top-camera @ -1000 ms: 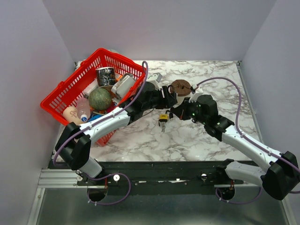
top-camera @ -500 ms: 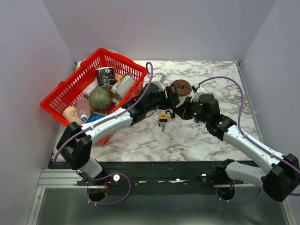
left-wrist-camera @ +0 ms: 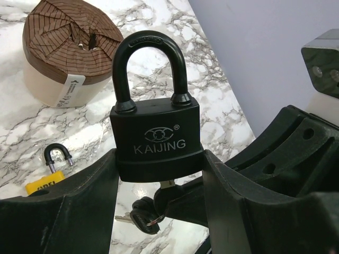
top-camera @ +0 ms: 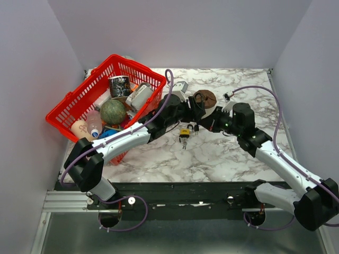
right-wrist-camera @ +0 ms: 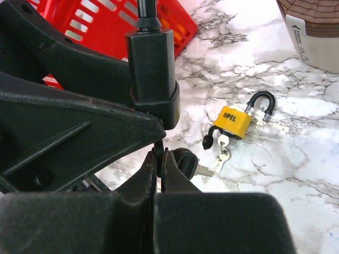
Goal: Unlock with the key
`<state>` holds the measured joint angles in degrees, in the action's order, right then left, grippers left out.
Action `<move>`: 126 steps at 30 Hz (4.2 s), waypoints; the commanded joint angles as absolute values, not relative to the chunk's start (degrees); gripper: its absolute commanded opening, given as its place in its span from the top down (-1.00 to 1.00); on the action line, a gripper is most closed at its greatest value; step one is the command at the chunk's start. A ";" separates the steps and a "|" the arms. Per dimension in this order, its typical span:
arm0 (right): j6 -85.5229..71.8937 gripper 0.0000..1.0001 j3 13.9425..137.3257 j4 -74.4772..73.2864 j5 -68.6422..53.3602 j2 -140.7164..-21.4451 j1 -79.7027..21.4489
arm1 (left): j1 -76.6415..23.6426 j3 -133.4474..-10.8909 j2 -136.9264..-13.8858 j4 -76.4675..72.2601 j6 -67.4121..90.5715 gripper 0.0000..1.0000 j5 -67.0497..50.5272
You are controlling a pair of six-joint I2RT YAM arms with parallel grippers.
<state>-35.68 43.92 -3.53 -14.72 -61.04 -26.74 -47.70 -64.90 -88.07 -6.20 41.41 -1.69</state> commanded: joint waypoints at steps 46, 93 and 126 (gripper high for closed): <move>-35.94 0.99 40.52 36.92 -6.23 -59.24 -21.10 | -53.26 -61.61 -87.89 0.44 40.35 1.00 -18.28; -44.04 0.99 46.41 37.18 -41.92 -59.94 -11.69 | -53.70 -58.36 -80.16 -15.21 37.53 1.00 -30.06; -18.90 -0.63 41.12 -4.90 -37.34 -42.54 -11.69 | -48.87 -59.86 -77.79 -3.08 24.54 1.00 -28.90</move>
<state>-23.22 36.77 0.01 -35.86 -43.72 -11.92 -48.60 -59.57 -80.05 -1.69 32.14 -18.50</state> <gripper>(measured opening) 0.807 0.643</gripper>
